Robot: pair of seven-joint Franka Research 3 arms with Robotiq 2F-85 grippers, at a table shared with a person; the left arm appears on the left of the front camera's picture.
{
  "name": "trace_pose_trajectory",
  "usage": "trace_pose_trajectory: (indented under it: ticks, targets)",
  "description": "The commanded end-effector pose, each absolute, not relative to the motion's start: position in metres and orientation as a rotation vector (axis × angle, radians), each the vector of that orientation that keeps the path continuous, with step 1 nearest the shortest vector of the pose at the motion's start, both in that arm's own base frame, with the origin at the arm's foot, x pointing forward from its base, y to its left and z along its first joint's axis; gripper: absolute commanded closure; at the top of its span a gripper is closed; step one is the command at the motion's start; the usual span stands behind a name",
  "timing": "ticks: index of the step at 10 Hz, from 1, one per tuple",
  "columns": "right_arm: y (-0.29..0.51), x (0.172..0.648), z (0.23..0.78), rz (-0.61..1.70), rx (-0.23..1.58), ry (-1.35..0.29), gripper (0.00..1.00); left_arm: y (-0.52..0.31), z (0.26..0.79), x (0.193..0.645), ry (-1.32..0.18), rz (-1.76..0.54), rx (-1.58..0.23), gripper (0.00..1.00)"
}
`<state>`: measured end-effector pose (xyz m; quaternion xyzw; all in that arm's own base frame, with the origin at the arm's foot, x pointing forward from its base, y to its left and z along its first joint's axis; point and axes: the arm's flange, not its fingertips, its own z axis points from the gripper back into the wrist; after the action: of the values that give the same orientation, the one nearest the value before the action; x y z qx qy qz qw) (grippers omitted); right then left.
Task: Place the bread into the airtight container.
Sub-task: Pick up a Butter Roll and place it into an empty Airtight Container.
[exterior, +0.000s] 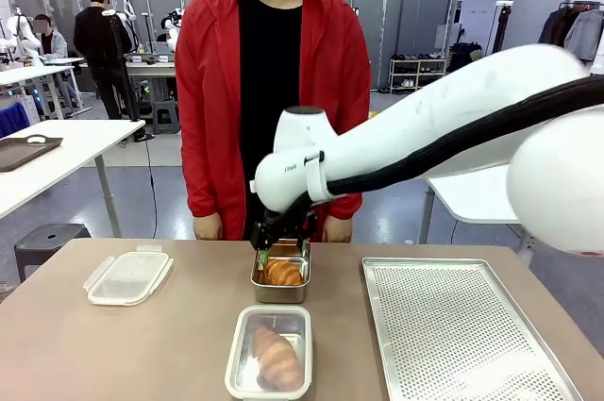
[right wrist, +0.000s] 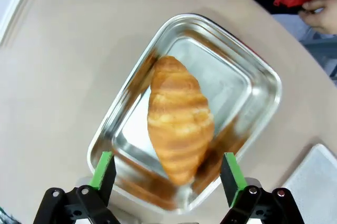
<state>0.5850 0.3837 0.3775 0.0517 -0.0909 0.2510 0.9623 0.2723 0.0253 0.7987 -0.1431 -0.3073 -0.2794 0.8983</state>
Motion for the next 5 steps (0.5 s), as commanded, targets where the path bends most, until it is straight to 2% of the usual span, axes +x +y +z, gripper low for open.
trace_pose_trajectory:
  ticks: [1,5]
  targets:
    - [0.349,0.542,0.447,0.522,0.030,-0.212,0.00,0.026,0.800,0.272,-0.646,-0.599,-0.299,0.00]
    - [0.255,0.467,0.558,0.604,0.058,-0.267,0.00,0.026,0.800,0.272,-0.646,-0.599,-0.299,0.00]
